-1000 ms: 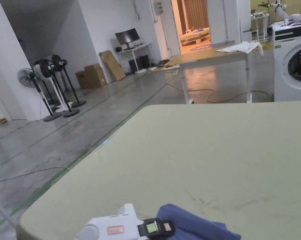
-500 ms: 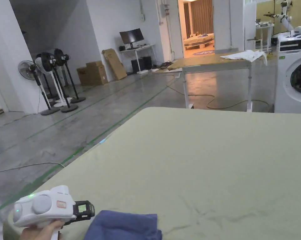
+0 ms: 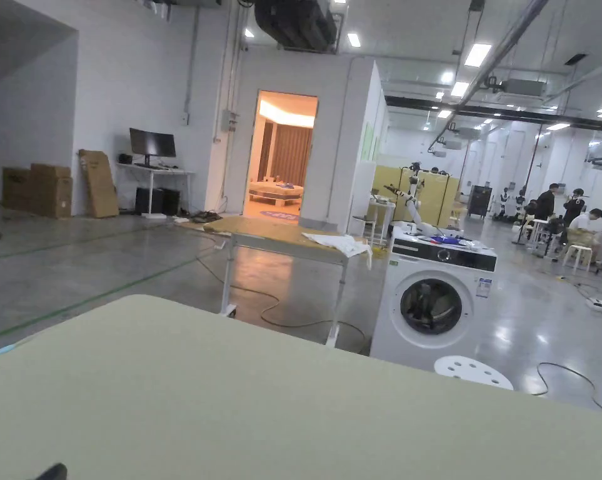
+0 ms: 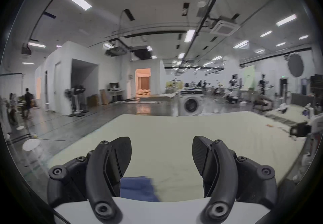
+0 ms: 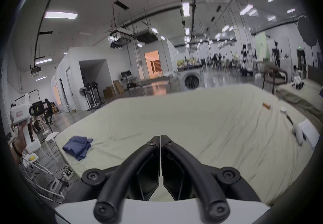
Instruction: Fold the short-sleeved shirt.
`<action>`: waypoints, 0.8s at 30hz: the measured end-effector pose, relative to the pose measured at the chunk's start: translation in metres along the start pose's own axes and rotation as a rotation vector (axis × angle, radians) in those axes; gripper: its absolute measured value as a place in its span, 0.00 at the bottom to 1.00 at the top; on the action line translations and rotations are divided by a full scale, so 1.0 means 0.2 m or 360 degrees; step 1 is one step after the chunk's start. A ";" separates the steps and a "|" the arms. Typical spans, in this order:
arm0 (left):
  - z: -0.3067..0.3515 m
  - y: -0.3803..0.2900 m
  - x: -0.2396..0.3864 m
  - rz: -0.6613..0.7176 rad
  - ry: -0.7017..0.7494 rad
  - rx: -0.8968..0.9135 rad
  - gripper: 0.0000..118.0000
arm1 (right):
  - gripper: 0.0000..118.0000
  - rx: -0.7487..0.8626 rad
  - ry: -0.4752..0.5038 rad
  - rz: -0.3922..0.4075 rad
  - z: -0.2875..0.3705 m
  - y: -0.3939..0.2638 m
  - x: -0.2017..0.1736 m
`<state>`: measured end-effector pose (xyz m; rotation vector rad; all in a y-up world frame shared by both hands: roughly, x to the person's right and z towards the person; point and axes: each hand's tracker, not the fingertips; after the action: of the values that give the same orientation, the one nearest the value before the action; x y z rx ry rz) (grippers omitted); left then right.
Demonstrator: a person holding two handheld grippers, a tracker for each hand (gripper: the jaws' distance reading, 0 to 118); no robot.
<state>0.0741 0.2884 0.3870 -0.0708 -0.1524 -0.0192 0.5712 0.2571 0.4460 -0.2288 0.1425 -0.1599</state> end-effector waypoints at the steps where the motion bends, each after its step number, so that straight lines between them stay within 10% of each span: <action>1: 0.03 -0.02 0.10 0.0025 -0.0070 0.0051 0.63 | 0.00 0.0047 -0.0006 0.0027 0.02 0.01 -0.02; 7: 0.07 -0.03 0.45 -0.0205 0.0014 0.0199 0.55 | 0.00 0.0200 -0.0120 0.0097 0.11 0.02 -0.08; 14: 0.12 -0.06 0.55 -0.0141 0.0071 0.0203 0.01 | 0.00 0.0371 -0.0214 0.0197 0.23 -0.01 -0.10; 24: 0.15 -0.02 0.50 -0.0136 0.0093 0.0208 0.00 | 0.00 0.0374 -0.0208 0.0203 0.23 -0.01 -0.10</action>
<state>0.1679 0.2857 0.4312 0.0668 -0.0981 -0.0966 0.5587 0.2689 0.4939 0.0045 0.0077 -0.0338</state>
